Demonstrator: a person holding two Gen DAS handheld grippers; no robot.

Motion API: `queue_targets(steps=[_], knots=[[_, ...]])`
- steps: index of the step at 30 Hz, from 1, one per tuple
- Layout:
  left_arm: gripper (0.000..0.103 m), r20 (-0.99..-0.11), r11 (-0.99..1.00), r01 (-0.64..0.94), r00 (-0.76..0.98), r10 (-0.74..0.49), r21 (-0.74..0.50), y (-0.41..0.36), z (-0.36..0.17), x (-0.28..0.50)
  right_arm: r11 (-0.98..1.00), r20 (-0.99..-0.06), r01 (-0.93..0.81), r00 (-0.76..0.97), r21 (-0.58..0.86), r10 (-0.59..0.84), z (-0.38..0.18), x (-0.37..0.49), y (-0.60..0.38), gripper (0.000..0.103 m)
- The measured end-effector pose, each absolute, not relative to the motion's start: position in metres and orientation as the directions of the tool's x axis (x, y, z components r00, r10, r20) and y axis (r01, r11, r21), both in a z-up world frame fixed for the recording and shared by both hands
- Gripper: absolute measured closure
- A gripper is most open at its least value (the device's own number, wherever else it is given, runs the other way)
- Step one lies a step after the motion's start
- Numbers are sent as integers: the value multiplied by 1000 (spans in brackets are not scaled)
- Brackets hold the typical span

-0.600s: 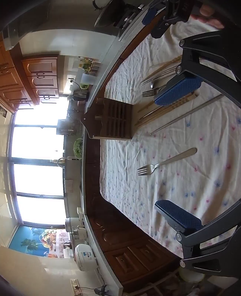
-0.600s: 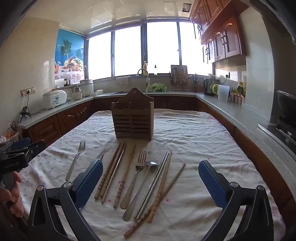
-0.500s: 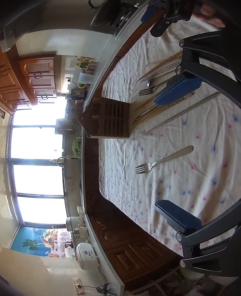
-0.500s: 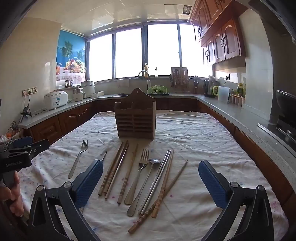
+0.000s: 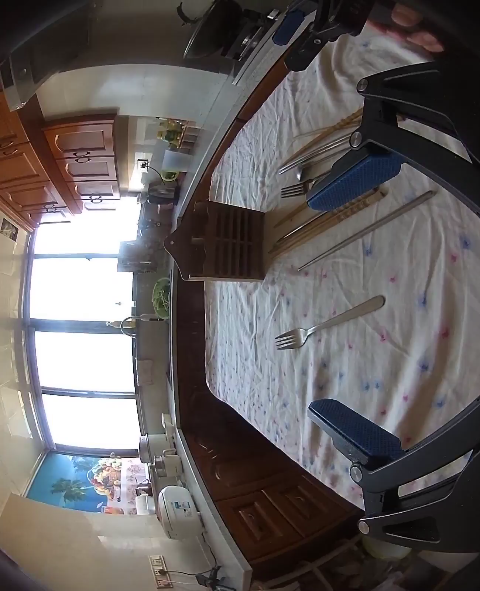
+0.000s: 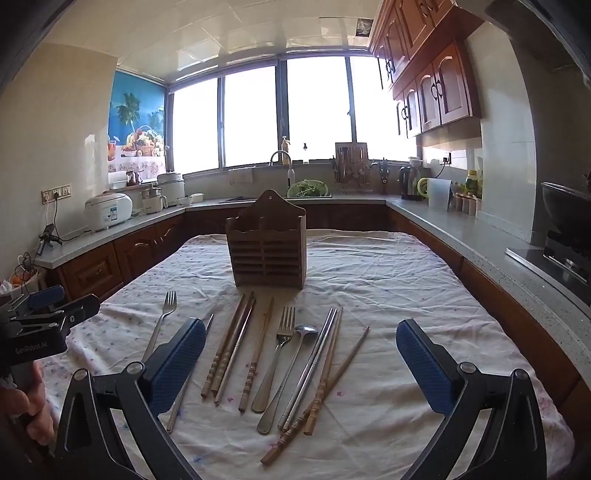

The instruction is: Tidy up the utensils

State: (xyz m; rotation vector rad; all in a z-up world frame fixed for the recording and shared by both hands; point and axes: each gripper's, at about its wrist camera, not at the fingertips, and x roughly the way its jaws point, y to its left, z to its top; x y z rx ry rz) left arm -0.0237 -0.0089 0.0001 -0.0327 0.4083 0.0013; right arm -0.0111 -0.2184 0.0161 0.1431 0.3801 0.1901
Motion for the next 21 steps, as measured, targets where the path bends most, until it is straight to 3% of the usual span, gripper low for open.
queue_targets(steps=[21], knots=[[0,-398,999,-22,917,8,-32,-4,0,-22,972,-304,-193,925,137,226,-1,-34,-188,0]])
